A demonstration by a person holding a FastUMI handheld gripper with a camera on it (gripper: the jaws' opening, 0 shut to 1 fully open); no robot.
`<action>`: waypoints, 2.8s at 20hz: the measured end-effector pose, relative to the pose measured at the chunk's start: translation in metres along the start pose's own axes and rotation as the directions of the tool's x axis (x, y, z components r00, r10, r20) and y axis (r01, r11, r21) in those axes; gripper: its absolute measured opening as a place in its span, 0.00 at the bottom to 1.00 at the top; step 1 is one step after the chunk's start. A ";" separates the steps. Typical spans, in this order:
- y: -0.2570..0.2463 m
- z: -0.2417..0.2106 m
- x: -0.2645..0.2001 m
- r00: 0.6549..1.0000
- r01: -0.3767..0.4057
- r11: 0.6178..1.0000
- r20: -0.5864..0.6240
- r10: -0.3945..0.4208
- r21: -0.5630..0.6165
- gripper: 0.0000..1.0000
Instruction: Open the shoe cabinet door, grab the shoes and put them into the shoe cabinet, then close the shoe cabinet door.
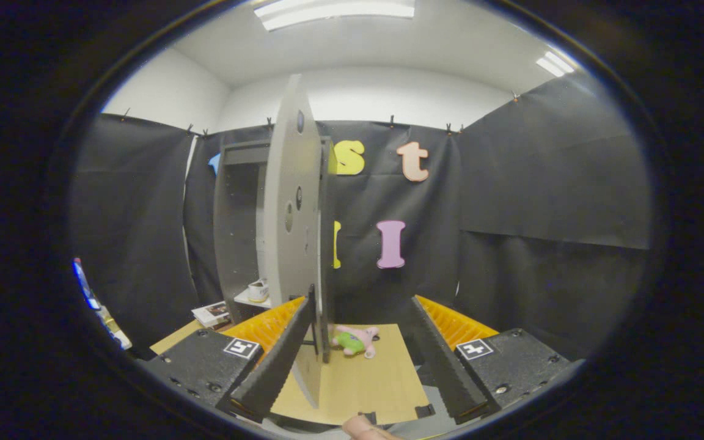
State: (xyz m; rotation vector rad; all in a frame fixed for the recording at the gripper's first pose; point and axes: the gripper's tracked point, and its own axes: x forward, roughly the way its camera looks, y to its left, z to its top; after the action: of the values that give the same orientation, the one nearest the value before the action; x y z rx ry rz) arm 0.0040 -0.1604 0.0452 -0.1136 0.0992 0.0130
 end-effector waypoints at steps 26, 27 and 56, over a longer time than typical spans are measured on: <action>0.033 -0.054 0.122 0.956 -0.290 0.955 -0.066 0.286 -0.066 0.98; 0.044 -0.051 0.119 0.955 -0.293 0.954 -0.067 0.289 -0.061 0.94; 0.341 -0.041 0.184 0.964 -0.266 0.963 0.013 0.265 0.046 0.94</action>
State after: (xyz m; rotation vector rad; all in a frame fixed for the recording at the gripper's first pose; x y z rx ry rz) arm 0.1764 0.1749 -0.0521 -0.0516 0.1074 0.2791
